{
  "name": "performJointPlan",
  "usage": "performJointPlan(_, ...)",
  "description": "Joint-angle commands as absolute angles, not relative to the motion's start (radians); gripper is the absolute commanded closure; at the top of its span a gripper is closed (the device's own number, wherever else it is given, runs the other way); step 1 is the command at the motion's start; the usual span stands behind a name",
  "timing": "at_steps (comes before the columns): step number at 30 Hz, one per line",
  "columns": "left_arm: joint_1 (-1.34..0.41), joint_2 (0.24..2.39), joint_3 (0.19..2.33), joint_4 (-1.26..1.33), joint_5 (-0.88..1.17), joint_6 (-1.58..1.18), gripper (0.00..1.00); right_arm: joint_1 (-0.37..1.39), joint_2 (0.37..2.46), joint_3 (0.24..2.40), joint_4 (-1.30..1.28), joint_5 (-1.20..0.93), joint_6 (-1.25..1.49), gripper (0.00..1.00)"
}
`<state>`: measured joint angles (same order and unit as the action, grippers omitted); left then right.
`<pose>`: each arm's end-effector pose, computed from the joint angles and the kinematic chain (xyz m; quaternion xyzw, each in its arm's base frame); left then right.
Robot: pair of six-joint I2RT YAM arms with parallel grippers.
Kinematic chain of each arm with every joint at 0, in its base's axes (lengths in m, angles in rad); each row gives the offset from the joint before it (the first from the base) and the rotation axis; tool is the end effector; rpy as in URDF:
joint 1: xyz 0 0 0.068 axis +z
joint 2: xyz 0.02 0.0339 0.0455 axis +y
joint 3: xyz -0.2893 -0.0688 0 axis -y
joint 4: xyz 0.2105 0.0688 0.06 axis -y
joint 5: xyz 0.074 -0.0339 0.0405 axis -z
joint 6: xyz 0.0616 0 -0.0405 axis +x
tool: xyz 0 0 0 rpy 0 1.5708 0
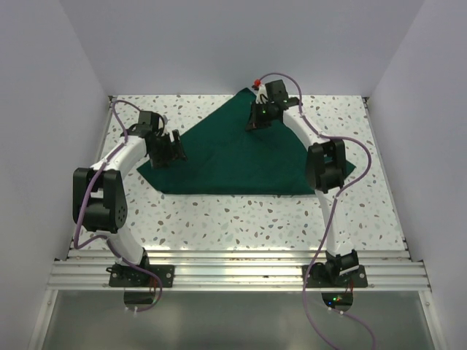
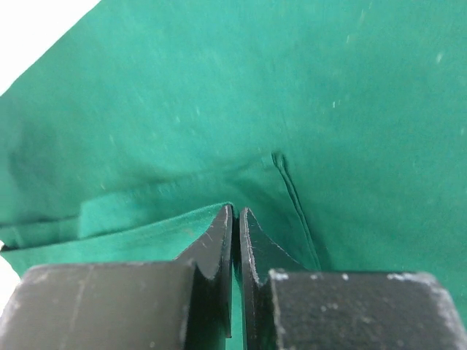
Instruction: Prepare the surgical pack
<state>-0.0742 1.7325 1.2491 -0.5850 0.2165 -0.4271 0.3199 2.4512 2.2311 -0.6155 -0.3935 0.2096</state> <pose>0.3435 -0.0388 0.2367 -0.1426 0.9527 -0.1627 0.2134 0.5141 0.1952 0.2132 -0.1206 0.9099 0.2683 0.2924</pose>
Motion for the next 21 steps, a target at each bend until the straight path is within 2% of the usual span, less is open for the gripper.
performJointPlan(1, -0.064, 1.720, 1.267, -0.545, 0.218, -0.440, 0.20, 0.314, 2.476, 2.324, -0.555, -0.376, 0.276, 1.00)
performJointPlan(7, -0.064, 1.717, 1.264, -0.543, 0.213, -0.446, 0.20, 0.318, 2.494, 2.347, -0.506, -0.487, 0.314, 1.00)
performJointPlan(10, -0.063, 1.718, 1.256, -0.542, 0.212, -0.448, 0.20, 0.321, 2.406, 2.222, -0.367, -0.541, 0.347, 1.00)
performJointPlan(21, -0.064, 1.752, 1.281, -0.540, 0.218, -0.451, 0.20, 0.328, 2.103, 1.994, -0.327, -0.523, 0.338, 1.00)
